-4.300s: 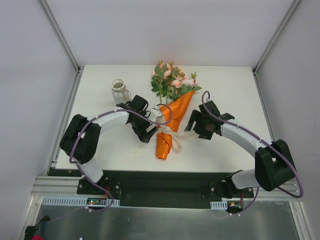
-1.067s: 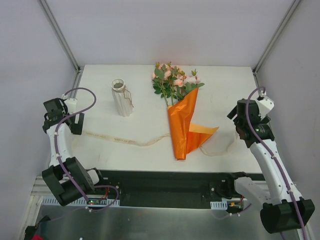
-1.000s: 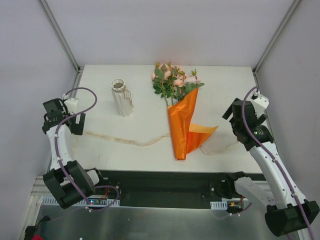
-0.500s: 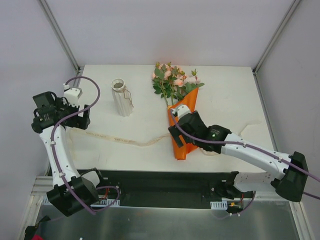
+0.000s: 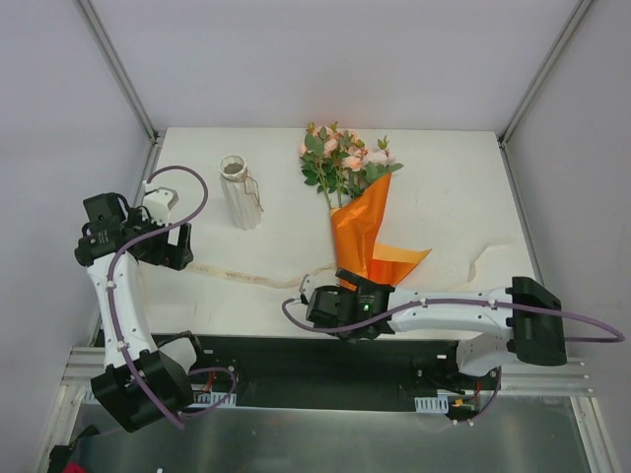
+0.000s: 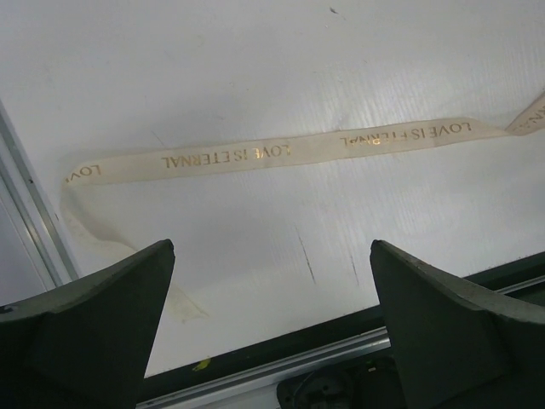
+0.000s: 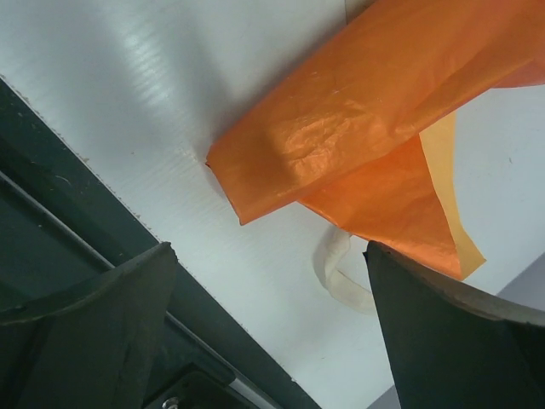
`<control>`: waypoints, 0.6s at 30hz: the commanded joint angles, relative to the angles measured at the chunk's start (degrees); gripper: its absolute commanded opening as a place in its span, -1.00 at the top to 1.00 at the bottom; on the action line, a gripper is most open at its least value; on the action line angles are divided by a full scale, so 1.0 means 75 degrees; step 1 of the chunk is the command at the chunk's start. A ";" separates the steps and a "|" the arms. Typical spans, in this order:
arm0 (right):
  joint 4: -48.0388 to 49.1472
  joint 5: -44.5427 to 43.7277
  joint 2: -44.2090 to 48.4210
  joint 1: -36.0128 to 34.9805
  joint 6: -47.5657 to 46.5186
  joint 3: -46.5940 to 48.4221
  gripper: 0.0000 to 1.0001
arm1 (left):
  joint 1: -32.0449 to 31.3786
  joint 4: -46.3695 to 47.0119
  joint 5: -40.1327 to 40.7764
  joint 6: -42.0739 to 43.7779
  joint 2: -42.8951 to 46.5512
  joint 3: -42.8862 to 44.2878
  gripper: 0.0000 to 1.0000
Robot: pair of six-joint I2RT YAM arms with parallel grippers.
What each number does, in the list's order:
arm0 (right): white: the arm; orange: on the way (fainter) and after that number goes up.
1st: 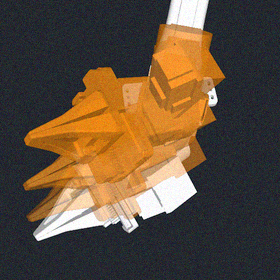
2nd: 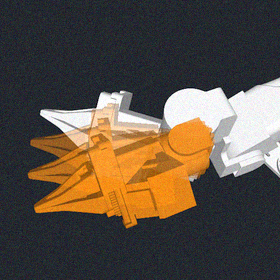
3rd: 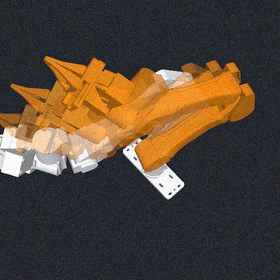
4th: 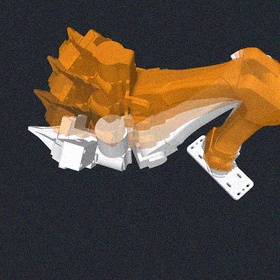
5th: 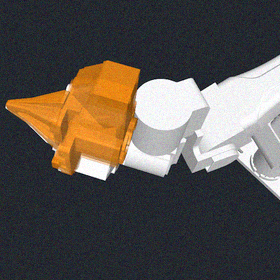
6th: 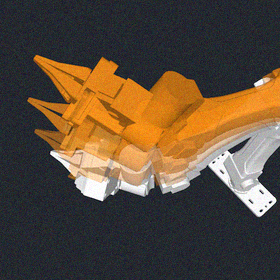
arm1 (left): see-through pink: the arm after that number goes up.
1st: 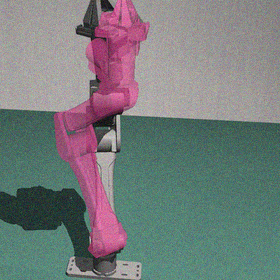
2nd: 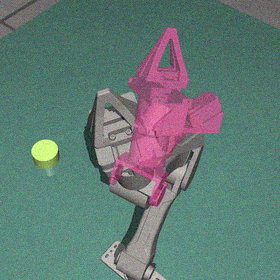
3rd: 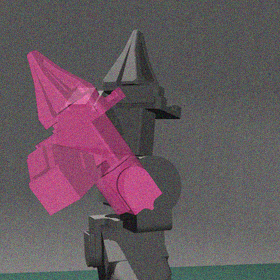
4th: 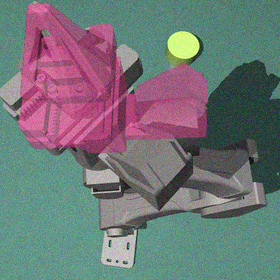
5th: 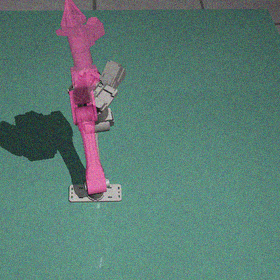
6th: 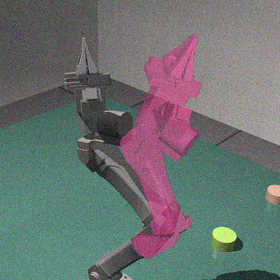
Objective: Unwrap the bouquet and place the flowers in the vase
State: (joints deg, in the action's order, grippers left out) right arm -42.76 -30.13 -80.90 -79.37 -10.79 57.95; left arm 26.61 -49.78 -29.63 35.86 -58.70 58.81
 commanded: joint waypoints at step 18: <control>0.1236 -0.1865 -0.1435 -0.0233 -0.0355 -0.0532 -0.94 | -0.0068 -0.0253 -0.0175 0.0235 0.0490 -0.0118 -0.98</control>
State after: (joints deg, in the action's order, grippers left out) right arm -36.18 -40.53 -90.94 -80.84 -12.62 54.70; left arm 26.28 -50.30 -29.63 36.51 -55.37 57.69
